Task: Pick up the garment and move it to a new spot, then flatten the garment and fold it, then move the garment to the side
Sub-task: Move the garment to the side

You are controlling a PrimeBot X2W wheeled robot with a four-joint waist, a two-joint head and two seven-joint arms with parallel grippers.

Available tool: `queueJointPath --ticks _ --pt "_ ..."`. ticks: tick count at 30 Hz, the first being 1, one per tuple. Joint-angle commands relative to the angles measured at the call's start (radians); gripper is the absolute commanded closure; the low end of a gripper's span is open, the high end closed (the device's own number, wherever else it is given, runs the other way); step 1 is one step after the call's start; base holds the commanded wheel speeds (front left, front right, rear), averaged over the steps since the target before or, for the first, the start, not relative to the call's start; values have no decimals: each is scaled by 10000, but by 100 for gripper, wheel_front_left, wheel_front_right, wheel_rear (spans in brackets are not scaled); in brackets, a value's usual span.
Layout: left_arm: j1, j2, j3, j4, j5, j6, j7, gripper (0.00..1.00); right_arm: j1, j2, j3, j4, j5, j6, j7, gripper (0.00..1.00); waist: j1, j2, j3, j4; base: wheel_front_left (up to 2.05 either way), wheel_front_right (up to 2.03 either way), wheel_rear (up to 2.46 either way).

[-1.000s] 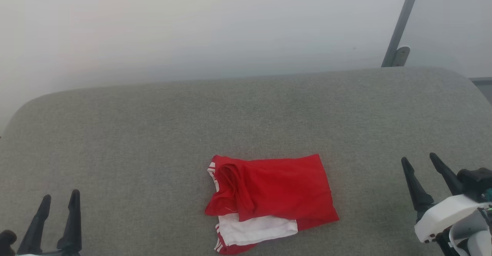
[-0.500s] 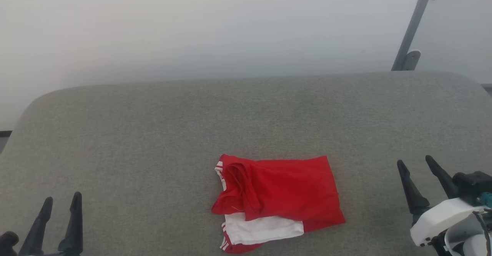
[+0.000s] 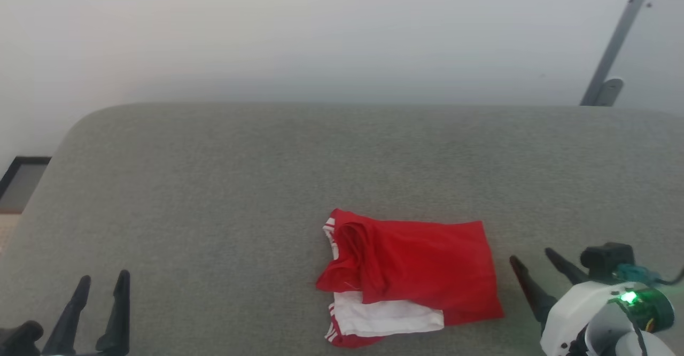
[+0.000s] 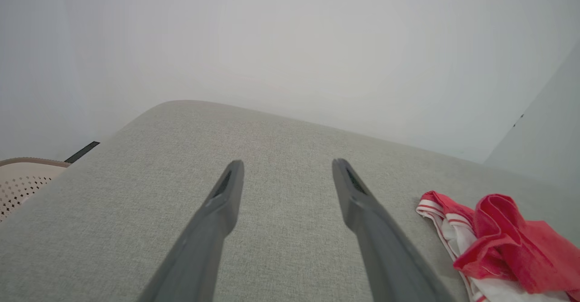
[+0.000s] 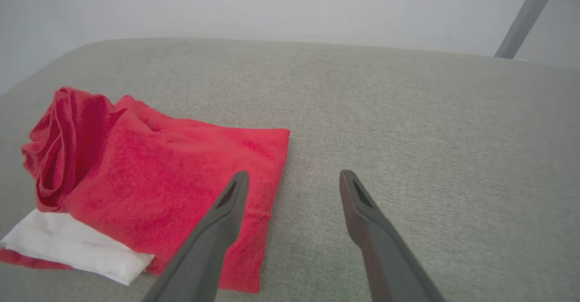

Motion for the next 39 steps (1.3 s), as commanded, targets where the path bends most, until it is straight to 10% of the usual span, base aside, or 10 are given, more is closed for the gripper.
queueJointPath --ticks 1,21,22,24,39 --pt "-126 25 -88 14 -115 -31 -36 0 -252 -115 218 114 224 -5 413 0 0 -1 129 265 0 0 0" --pt "-1335 -113 -1152 236 -316 -29 -36 0 -2123 -811 1272 1451 1954 -5 5391 0 0 -1 1594 1672 0 0 0" --pt "-1379 -115 -1180 260 -335 -29 -36 0 -2195 -807 1349 1518 1969 -5 5658 7 0 -1 1632 1701 0 0 0" --pt "-1461 -130 -1209 291 -359 -29 -36 0 -2257 -859 1592 1499 1938 -3 6017 100 0 -1 1703 1740 0 0 0" --pt "-2177 -24 -1428 127 -299 -28 -36 0 -3265 -1532 553 1281 1208 -19 5742 100 0 -1 2149 1091 0 0 0"
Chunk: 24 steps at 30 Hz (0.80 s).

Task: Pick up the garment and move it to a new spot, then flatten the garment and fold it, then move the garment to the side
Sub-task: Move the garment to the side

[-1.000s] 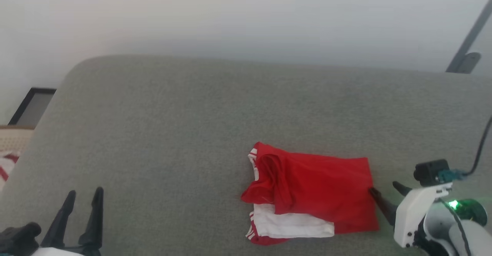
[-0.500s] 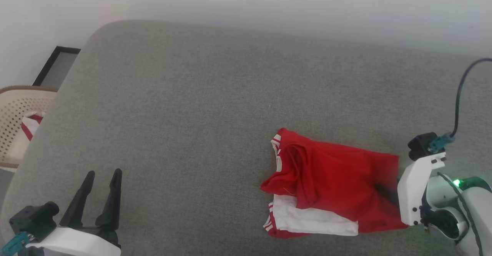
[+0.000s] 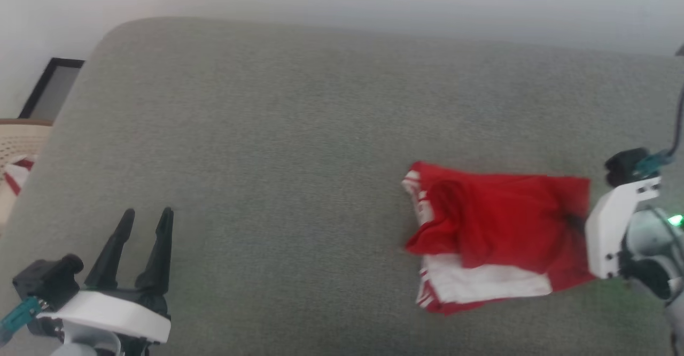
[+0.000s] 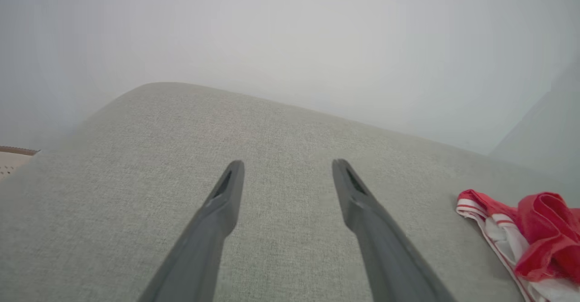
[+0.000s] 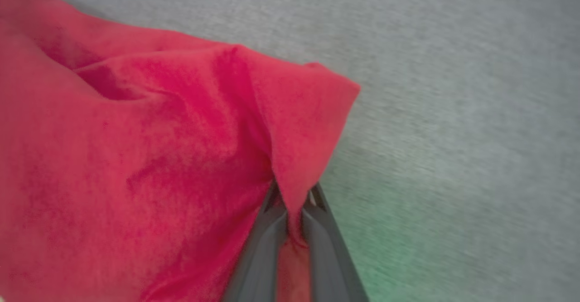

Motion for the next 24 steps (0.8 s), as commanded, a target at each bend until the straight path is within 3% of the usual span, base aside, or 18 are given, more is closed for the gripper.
queueJointPath --ticks 1,17,24 --pt "-246 28 -71 -49 40 -22 -34 0 -125 -181 -159 -22 -203 -31 -19 100 0 0 94 -226 0 0 0" --pt "-2019 187 -1299 -154 77 -19 -34 0 -1483 -1785 -1389 -202 -1296 -28 -107 100 0 0 937 -1943 0 0 0" --pt "-3022 237 -2052 -131 46 -20 -34 0 -2321 -2350 -1673 81 -2172 -28 -744 100 0 0 1592 -2622 0 0 0"
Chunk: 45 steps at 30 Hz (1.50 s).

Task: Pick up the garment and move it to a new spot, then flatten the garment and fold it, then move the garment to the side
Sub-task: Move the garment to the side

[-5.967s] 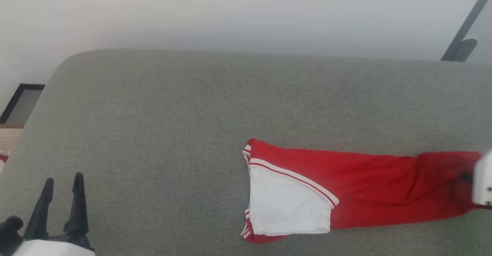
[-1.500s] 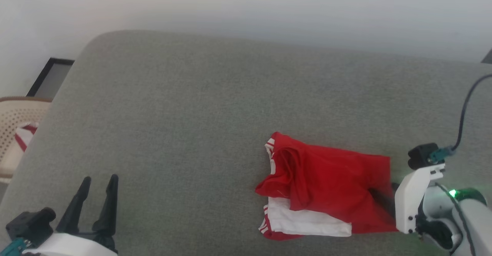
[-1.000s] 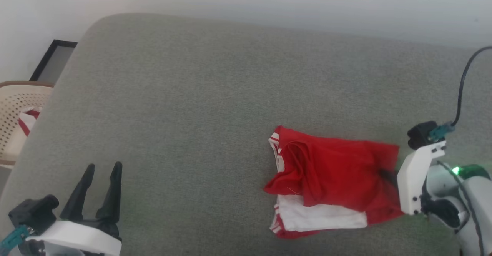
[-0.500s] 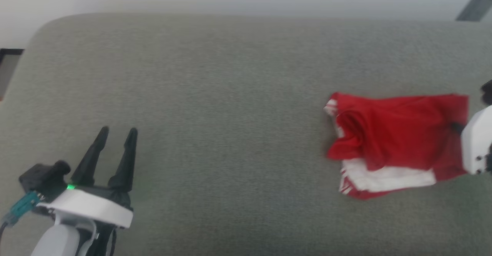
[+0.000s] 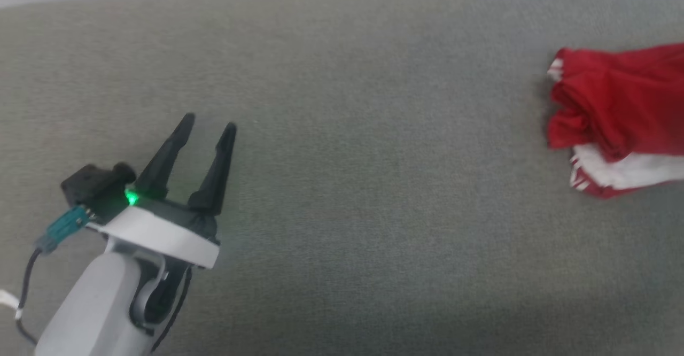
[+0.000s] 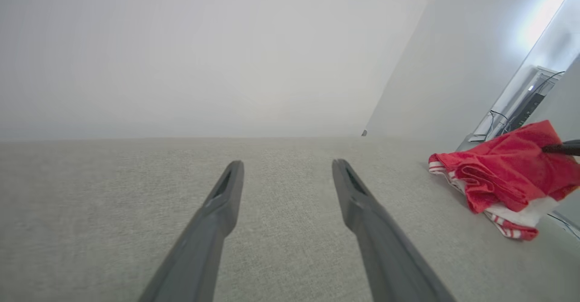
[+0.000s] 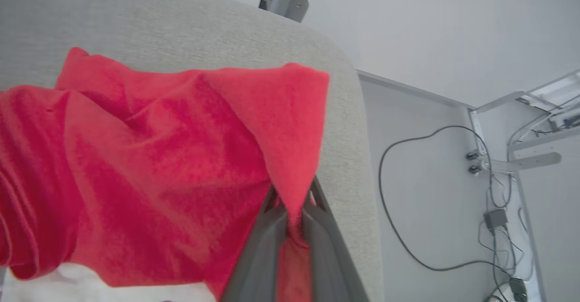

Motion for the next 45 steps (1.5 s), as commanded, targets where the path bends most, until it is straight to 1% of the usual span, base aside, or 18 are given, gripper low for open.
queueJointPath --ticks 1,5,9,12,14,17,19,22,26,28,30,31,32,33,34,36,39,45 --pt "-328 5 -186 1 29 -14 -34 0 -263 -123 -99 153 -264 -22 -280 100 0 0 416 -356 0 0 0" --pt "-1051 113 -711 37 -72 -14 -36 0 -806 -437 -332 789 -1068 -22 -1112 100 0 0 890 -547 0 0 0" --pt "-1518 188 -1040 49 -145 -14 -34 0 -1198 -504 -628 1454 -1840 -22 -1758 100 0 0 1214 -605 0 0 0" --pt "-1709 227 -1167 46 -163 -14 -34 0 -1414 -421 -773 1771 -2176 -22 -1995 100 0 0 1375 -620 0 0 0" --pt "-1934 266 -1339 74 -200 -14 -34 0 -1679 -267 -916 2272 -2627 -22 -2283 100 0 0 1580 -618 0 0 0" --pt "-2139 290 -1461 105 -220 -14 -34 0 -1868 -57 -840 2723 -2968 -22 -2540 100 0 0 1766 -583 0 0 0" --pt "-2268 304 -1557 97 -254 -14 -34 0 -2040 -98 -841 3058 -3214 -22 -2749 100 0 0 1898 -521 0 0 0" --pt "-2433 319 -1679 122 -312 -14 -34 0 -2274 193 -994 3581 -3571 -21 -2910 100 0 0 2012 -437 0 0 0" --pt "-2600 279 -1799 164 -385 -14 -34 0 -2695 241 -1238 4361 -3977 -22 -3240 100 0 0 2110 -293 0 0 0" --pt "-2618 285 -1811 190 -368 -14 -36 0 -2775 339 -1342 4559 -4042 -22 -3291 97 0 0 2107 -266 0 0 0" --pt "-2630 278 -1763 205 -400 -14 -34 0 -2921 449 -1536 4877 -4268 -22 -3403 84 0 0 2082 -224 0 0 0" --pt "-2620 286 -1731 210 -409 -14 -34 0 -3044 431 -1689 4999 -4414 -22 -3461 65 0 0 2062 -207 0 0 0" --pt "-2593 287 -1699 217 -412 -14 -34 0 -3125 466 -1793 5108 -4555 -22 -3501 53 0 0 2026 -192 0 0 0" --pt "-2550 295 -1663 217 -425 -14 -34 0 -3186 518 -1894 5208 -4660 -22 -3551 22 0 0 1987 -182 0 0 0" --pt "-2495 314 -1619 223 -422 -14 -34 0 -3244 551 -2004 5303 -4777 -22 -3613 0 0 0 1936 -174 0 0 0" --pt "-2376 299 -1473 191 -466 -14 -34 0 -3381 540 -2129 5500 -4987 -22 -3761 0 0 0 1829 -161 0 0 0" --pt "-2132 332 -1291 216 -407 -14 -34 0 -3546 752 -2221 5755 -5120 -23 -3971 0 0 0 1570 -169 0 0 0" --pt "-1611 314 -848 230 -321 -14 -36 0 -3749 1243 -2247 6098 -4676 -23 -4723 0 0 0 865 -103 0 0 0"
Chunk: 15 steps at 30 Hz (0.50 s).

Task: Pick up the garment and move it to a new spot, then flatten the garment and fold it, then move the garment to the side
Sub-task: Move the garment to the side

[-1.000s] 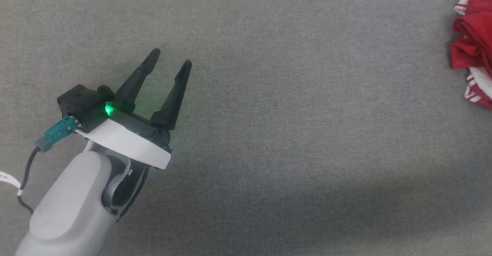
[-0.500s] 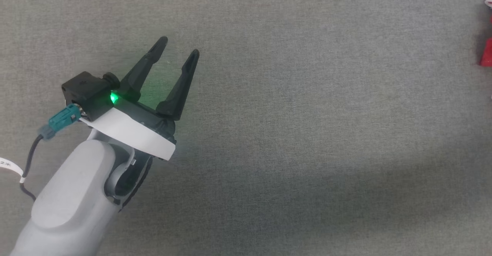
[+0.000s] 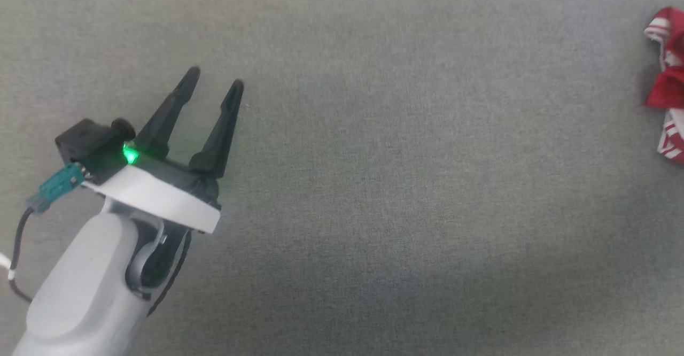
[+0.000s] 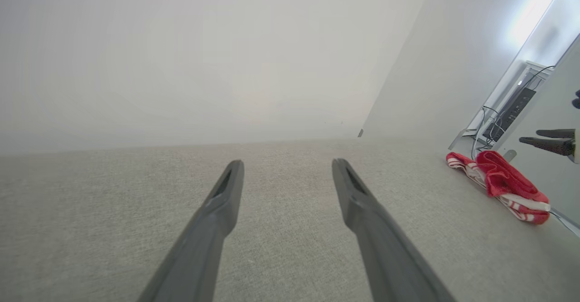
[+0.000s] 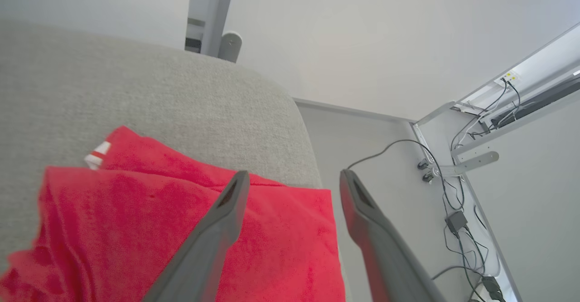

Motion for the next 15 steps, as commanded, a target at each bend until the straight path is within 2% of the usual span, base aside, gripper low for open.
queueJointPath --ticks 1,11,15 --pt "240 36 127 44 111 -14 -34 0 -56 232 -6 2 163 -23 -301 0 0 0 -364 60 0 0 0" --pt "1753 78 1162 290 789 -14 -34 0 1177 1700 1033 -457 1438 -23 -2037 0 0 0 -2045 255 0 0 0" --pt "2568 75 1556 160 1092 -14 -34 0 1992 1921 1536 -944 2094 -23 -2572 0 0 0 -2697 371 0 0 0"
